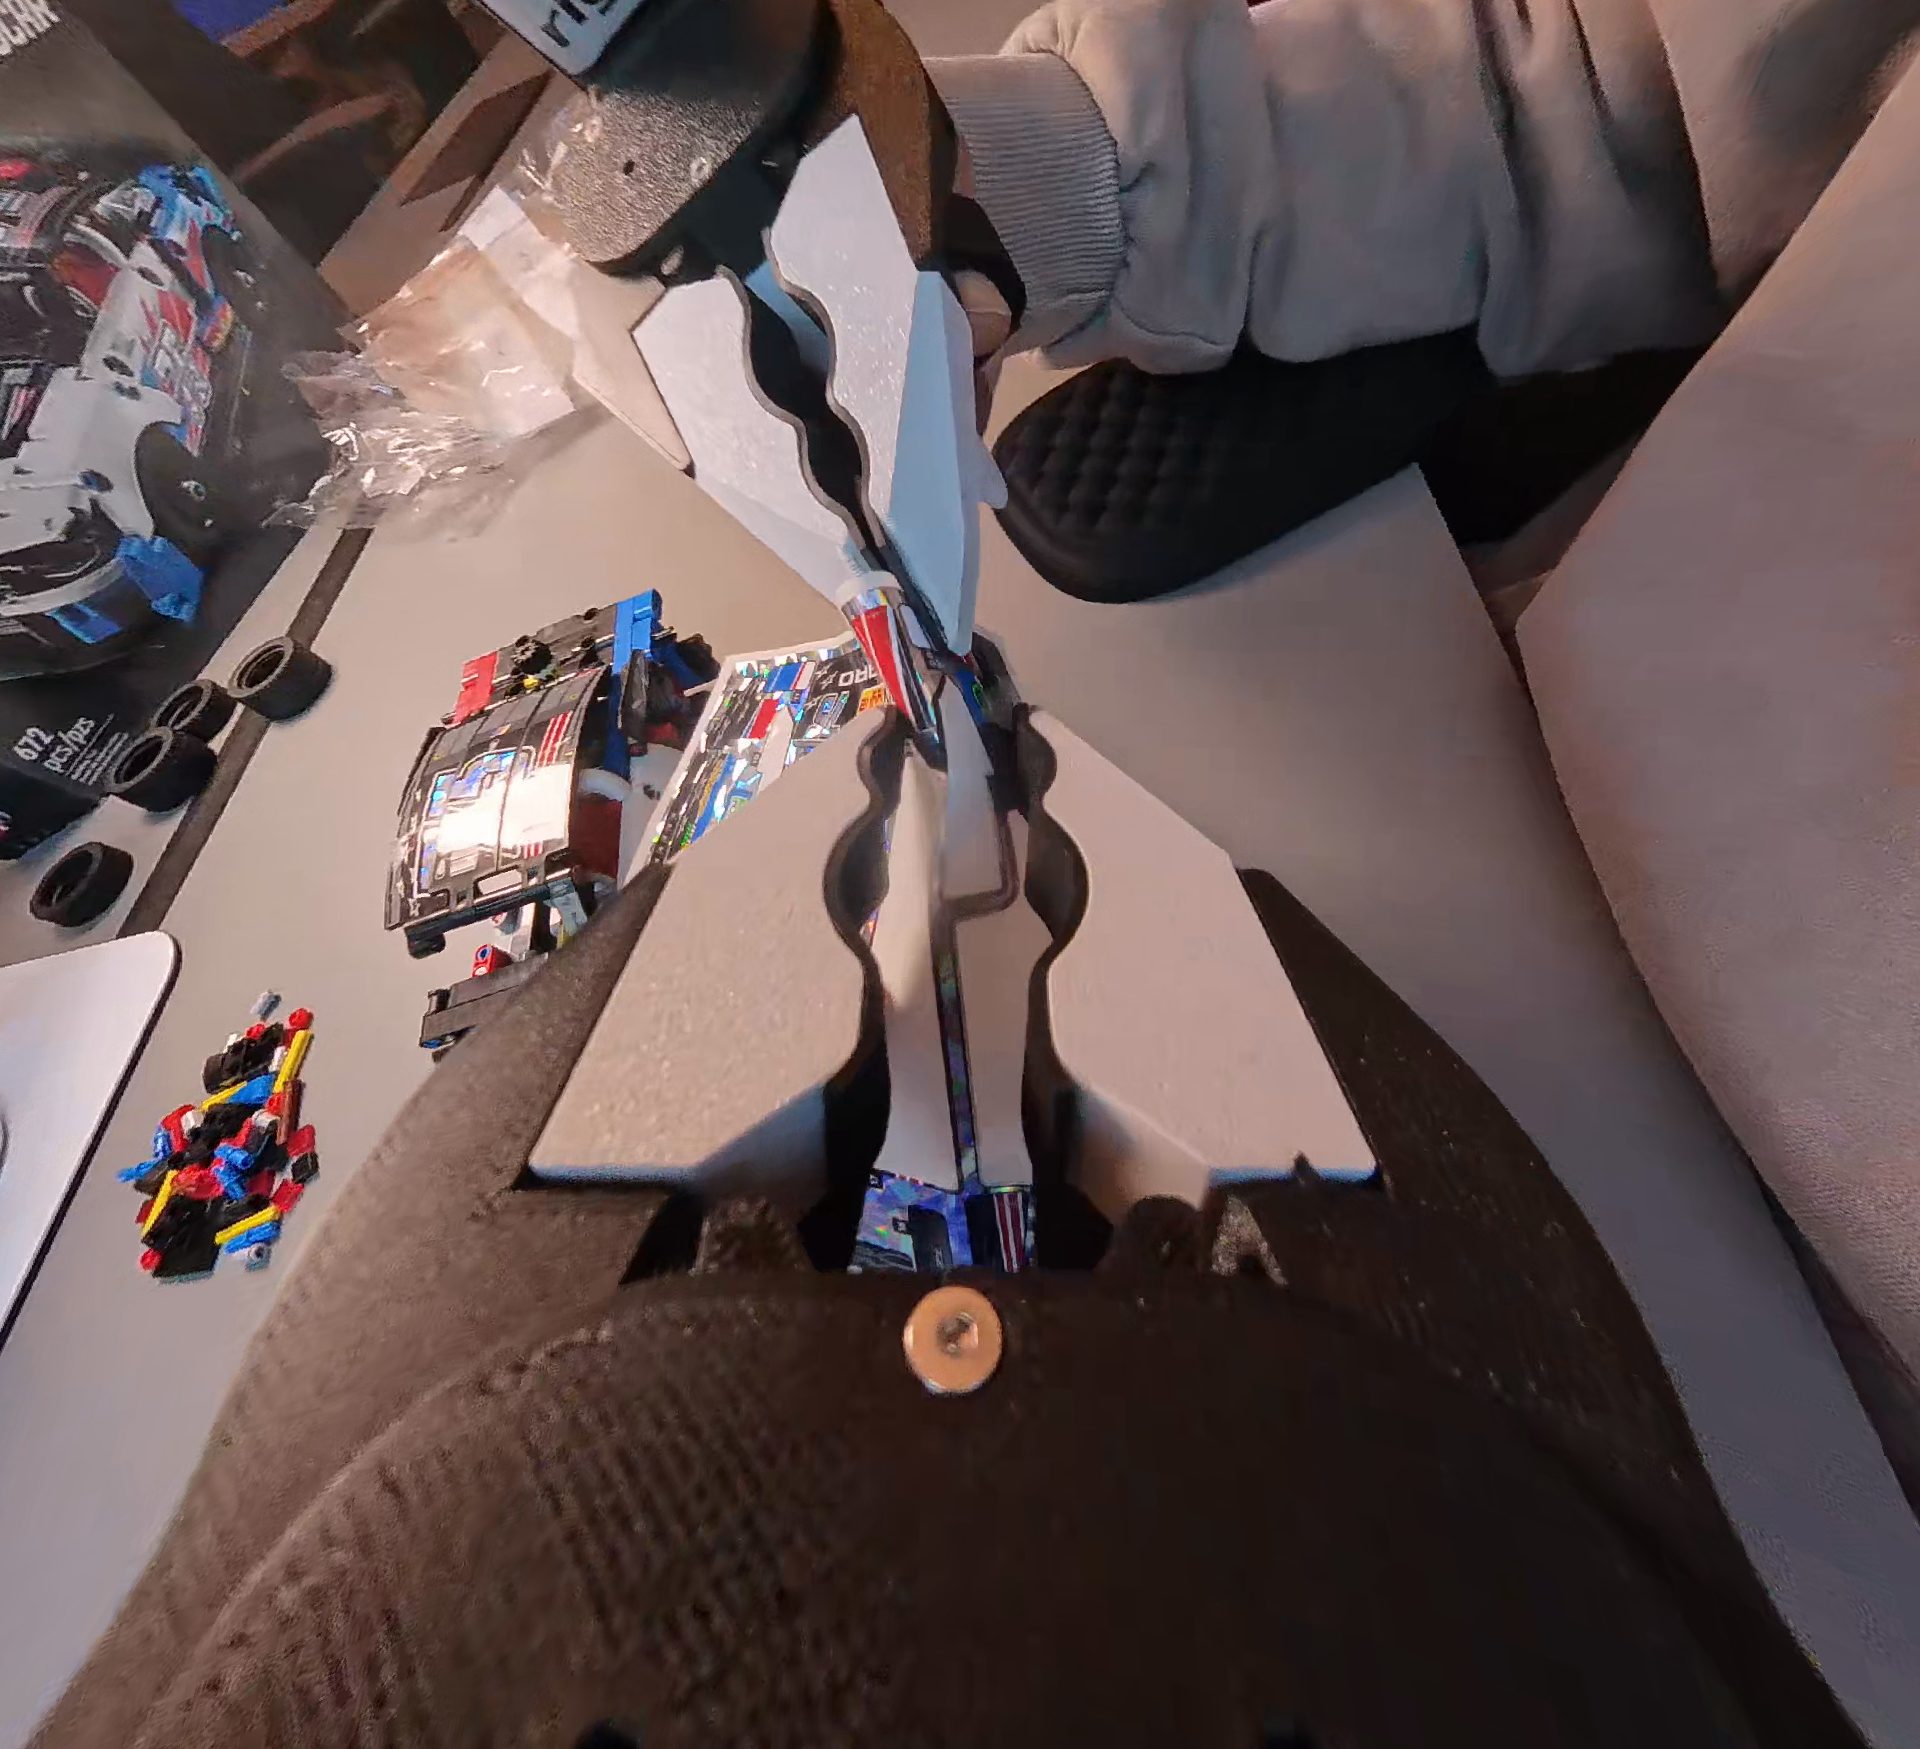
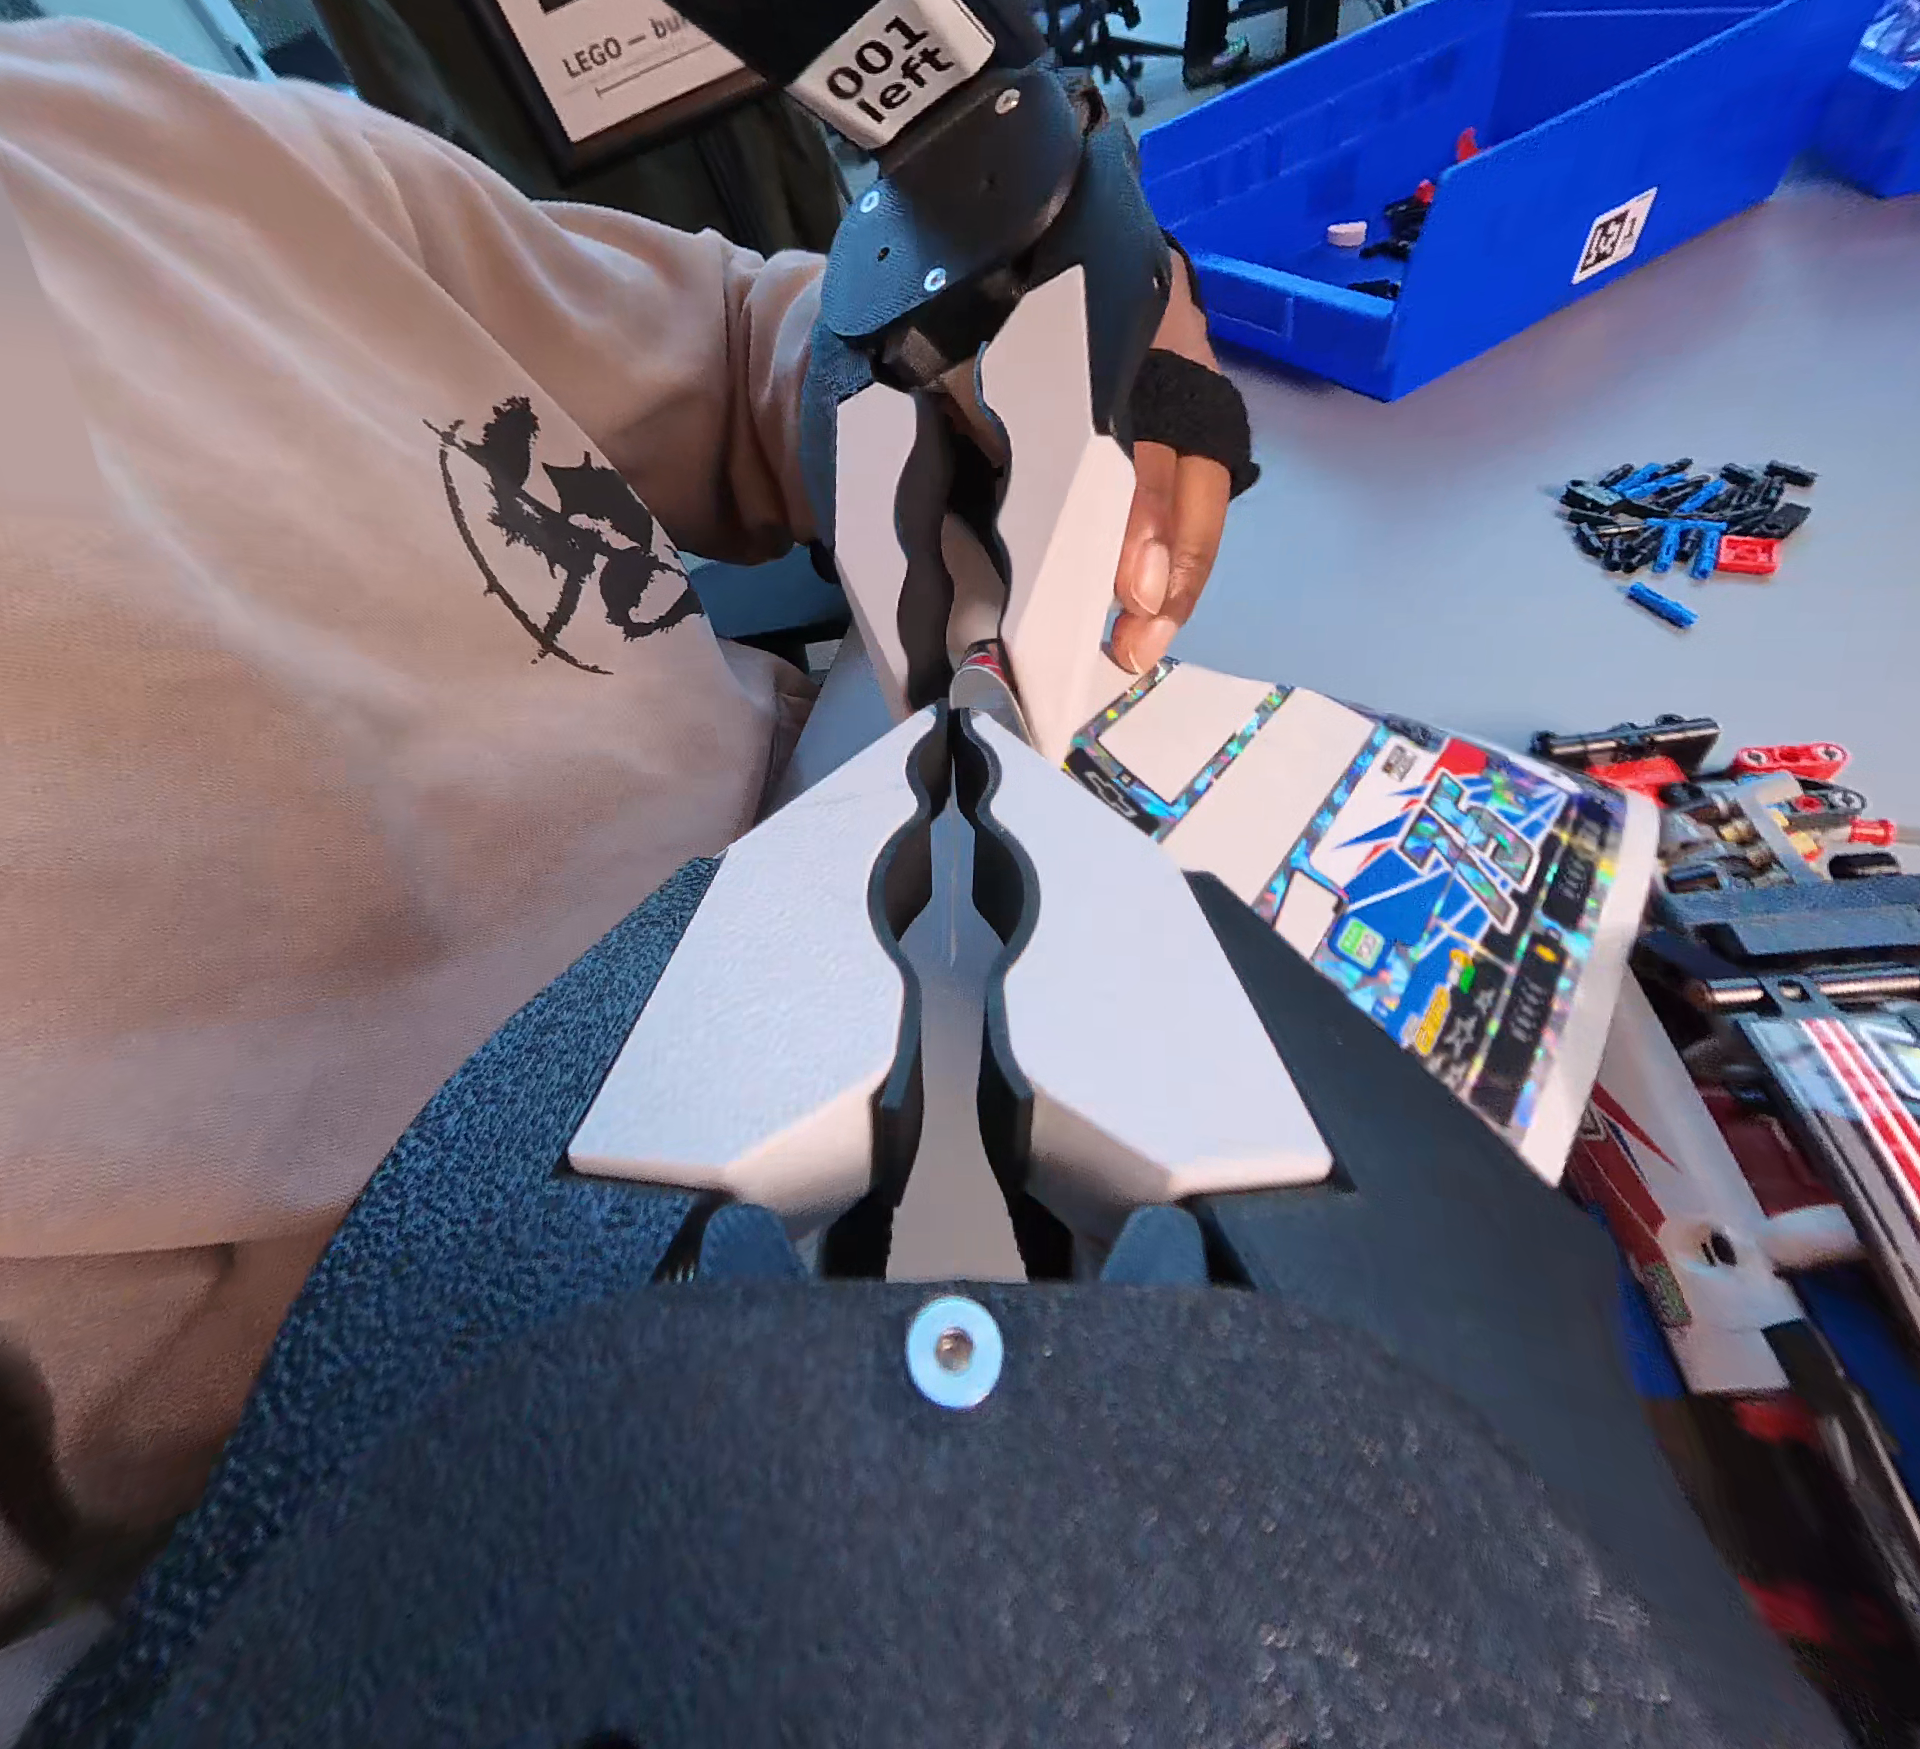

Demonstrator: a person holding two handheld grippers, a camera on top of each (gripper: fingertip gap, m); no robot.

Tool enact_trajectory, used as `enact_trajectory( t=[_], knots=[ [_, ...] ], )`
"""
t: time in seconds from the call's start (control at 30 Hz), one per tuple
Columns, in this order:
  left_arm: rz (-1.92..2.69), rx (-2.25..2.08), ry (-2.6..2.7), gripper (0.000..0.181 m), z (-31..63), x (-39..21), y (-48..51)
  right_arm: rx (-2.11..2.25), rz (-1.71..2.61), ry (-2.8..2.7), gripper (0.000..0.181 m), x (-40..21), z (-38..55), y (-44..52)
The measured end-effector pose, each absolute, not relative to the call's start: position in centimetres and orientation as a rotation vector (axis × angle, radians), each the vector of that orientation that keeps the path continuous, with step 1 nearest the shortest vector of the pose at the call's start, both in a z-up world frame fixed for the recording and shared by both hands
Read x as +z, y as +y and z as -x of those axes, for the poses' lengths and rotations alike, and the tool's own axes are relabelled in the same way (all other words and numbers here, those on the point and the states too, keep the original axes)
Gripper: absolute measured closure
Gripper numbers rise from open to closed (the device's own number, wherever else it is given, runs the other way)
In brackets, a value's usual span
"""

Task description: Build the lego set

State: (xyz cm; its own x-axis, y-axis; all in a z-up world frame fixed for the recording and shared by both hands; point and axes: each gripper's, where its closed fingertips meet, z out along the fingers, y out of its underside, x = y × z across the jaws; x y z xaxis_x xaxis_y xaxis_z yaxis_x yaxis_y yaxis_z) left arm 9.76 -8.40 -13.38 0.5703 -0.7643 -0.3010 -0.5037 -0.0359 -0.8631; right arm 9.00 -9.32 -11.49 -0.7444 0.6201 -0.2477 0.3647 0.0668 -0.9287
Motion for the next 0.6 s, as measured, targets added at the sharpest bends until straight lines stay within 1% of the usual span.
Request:
enact_trajectory(
  t=[0.13, 0.23, 0.33, 0.43, 0.5, 0.6],
  knots=[
    [1.711, -0.27, 1.032, 0.171, -9.2, -13.9, -8.1, 1.705, 1.059, -2.074, 0.181, -12.4, -8.5, -8.5],
    [1.744, -0.306, 0.998, 0.178, -8.8, -13.9, -8.0, 1.57, 0.961, -2.043, 0.179, -12.1, -8.6, -8.2],
    [1.789, -0.373, 0.961, 0.18, -8.4, -13.2, -8.3, 1.296, 0.777, -1.989, 0.173, -10.6, -8.8, -7.6],
    [1.839, -0.483, 0.922, 0.181, -8.5, -11.8, -8.7, 1.055, 0.573, -1.959, 0.161, -8.3, -9.2, -8.3],
    [1.877, -0.531, 0.937, 0.181, -8.7, -11.1, -9.1, 0.941, 0.505, -2.005, 0.154, -7.8, -9.1, -9.3],
    [1.916, -0.553, 0.976, 0.181, -9.4, -10.4, -9.6, 0.915, 0.459, -2.057, 0.157, -7.4, -8.6, -10.6]
  ],
)
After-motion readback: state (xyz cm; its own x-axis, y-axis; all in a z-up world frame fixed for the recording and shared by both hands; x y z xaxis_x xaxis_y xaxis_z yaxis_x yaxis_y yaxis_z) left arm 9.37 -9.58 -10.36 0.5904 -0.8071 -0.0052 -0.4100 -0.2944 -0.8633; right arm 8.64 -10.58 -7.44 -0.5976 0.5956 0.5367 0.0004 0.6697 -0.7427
